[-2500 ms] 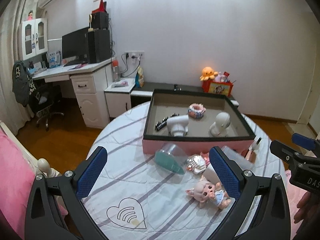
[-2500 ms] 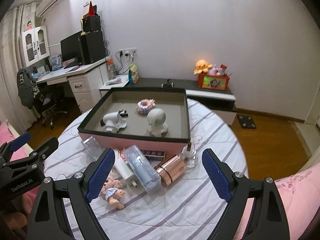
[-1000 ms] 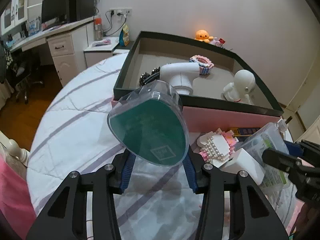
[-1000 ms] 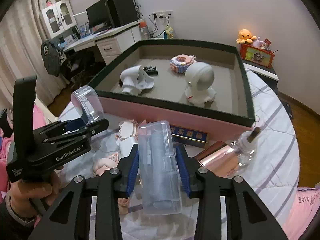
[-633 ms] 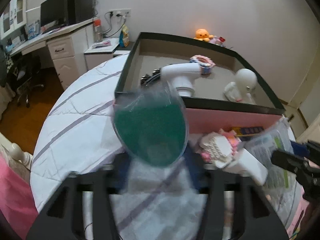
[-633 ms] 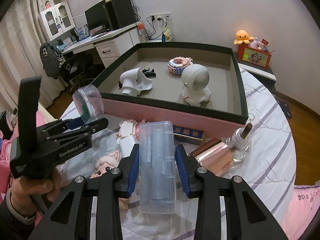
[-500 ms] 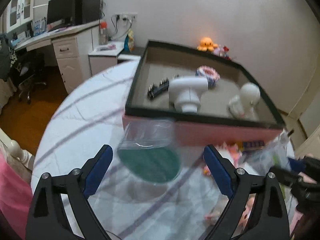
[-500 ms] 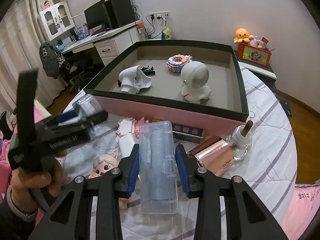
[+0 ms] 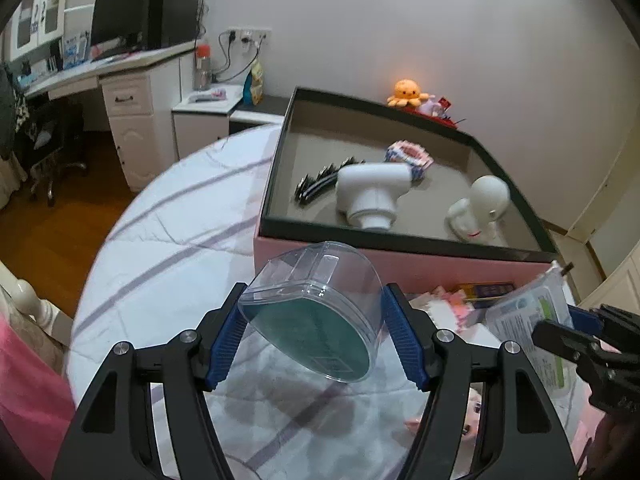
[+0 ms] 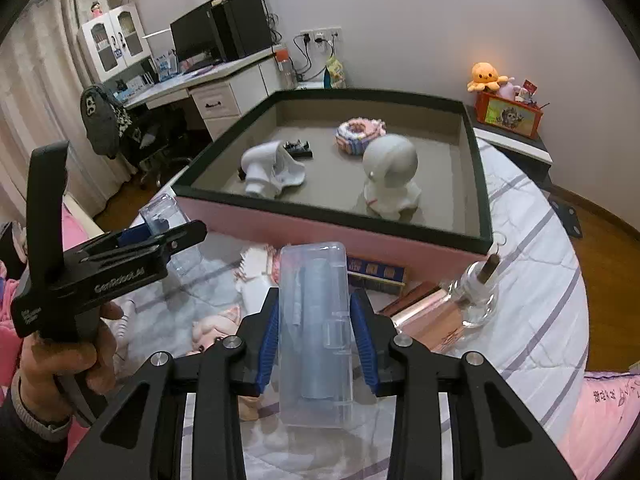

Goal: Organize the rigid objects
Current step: 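Carry both held items over the box and open both tools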

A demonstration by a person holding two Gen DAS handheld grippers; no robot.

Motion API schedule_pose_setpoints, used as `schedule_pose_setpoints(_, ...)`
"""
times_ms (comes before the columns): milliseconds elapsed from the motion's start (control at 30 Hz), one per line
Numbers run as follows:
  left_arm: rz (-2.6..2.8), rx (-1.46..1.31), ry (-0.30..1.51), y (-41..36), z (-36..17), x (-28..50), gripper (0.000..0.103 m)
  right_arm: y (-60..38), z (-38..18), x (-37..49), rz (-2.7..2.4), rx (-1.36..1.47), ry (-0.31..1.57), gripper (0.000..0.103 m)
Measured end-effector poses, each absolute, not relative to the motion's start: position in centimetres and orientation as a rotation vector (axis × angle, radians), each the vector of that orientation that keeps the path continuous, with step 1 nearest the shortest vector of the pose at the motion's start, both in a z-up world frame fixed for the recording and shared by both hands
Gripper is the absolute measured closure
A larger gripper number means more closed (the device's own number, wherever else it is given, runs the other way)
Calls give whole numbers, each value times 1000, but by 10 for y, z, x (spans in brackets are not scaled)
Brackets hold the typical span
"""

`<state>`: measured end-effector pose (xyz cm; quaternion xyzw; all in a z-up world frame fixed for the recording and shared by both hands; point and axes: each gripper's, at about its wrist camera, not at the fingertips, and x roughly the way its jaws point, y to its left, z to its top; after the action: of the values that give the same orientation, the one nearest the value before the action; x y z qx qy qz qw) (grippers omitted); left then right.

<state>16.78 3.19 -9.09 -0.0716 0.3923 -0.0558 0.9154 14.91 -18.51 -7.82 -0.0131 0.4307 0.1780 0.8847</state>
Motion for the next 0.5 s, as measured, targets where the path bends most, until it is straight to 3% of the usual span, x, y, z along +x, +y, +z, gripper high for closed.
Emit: schedule_pose_setpoints(500,-172,-76,652,18,-7,168,35,-198,-11,162,383,-7,735,68)
